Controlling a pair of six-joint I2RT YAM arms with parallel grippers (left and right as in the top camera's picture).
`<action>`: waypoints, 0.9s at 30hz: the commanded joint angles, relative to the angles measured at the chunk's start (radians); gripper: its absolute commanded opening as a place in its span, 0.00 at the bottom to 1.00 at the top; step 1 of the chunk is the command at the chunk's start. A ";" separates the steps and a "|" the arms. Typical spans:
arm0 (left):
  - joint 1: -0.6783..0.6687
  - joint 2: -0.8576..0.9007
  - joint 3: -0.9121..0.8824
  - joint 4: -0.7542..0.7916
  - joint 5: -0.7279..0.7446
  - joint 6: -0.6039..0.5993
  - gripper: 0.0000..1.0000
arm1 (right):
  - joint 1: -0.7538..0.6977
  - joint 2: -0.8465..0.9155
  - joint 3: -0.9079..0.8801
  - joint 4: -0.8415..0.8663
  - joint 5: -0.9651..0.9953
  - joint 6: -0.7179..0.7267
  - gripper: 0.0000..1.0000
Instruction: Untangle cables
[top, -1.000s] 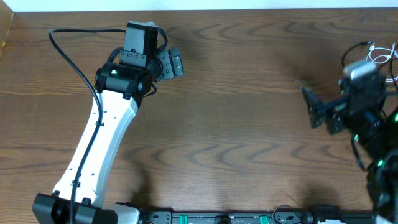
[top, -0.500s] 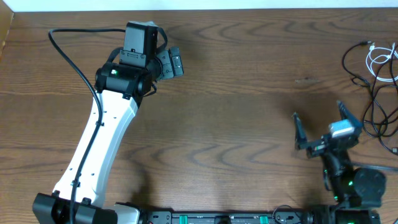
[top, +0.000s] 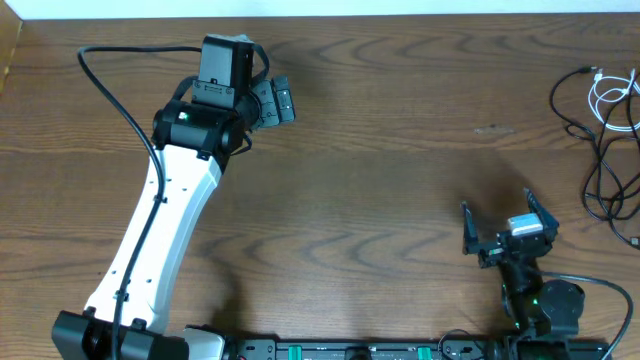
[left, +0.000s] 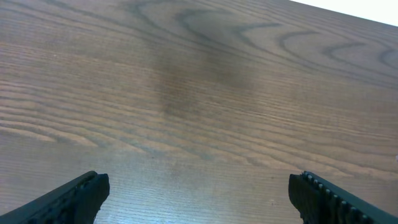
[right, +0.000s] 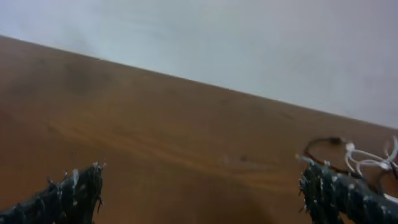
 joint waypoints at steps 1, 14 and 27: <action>0.006 -0.006 0.019 -0.001 -0.020 0.009 0.97 | 0.001 -0.009 -0.002 -0.006 0.037 0.008 0.99; 0.006 -0.006 0.019 -0.001 -0.020 0.009 0.97 | 0.000 -0.009 -0.002 -0.005 0.037 0.008 0.99; 0.008 -0.006 0.019 -0.004 -0.118 0.009 0.97 | 0.000 -0.009 -0.002 -0.005 0.037 0.008 0.99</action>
